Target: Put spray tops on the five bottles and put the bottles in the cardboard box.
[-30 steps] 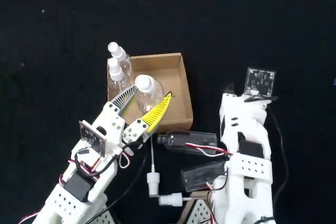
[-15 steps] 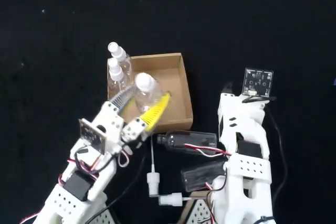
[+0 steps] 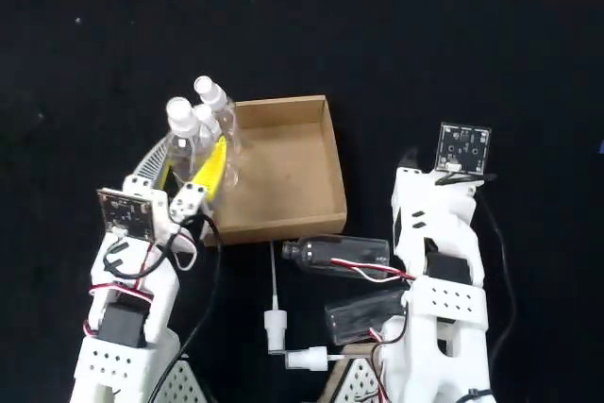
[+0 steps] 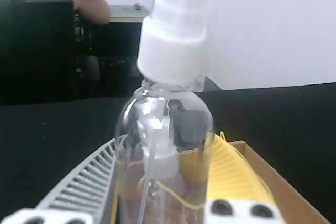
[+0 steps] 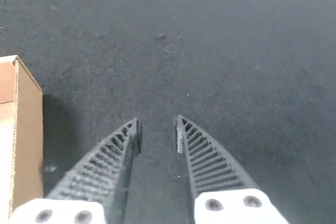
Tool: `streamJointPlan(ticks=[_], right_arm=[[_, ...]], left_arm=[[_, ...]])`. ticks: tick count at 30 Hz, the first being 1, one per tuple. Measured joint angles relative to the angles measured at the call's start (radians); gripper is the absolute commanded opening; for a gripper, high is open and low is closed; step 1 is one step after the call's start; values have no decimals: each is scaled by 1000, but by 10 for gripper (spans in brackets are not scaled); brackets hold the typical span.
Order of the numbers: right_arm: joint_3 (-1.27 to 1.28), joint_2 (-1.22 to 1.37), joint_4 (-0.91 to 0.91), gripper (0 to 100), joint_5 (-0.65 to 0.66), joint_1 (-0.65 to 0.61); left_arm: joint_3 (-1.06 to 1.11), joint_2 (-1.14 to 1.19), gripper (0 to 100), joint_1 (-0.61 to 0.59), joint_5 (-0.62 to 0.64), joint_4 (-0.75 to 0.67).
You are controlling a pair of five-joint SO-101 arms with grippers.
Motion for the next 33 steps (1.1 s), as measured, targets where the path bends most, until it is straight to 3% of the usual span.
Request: streamJointPlan(ticks=[7,16,21,33], right_arm=[[8,0,0,85,0,0],[8,2,0,85,0,0],[8,2,0,85,0,0],[8,2,0,85,0,0]], left_arm=[[0,0,30,-180,0,3],[0,0,32,-549,0,-35],[3,132,31,-654,0,-249],[2,764,31,-798,0,-852]])
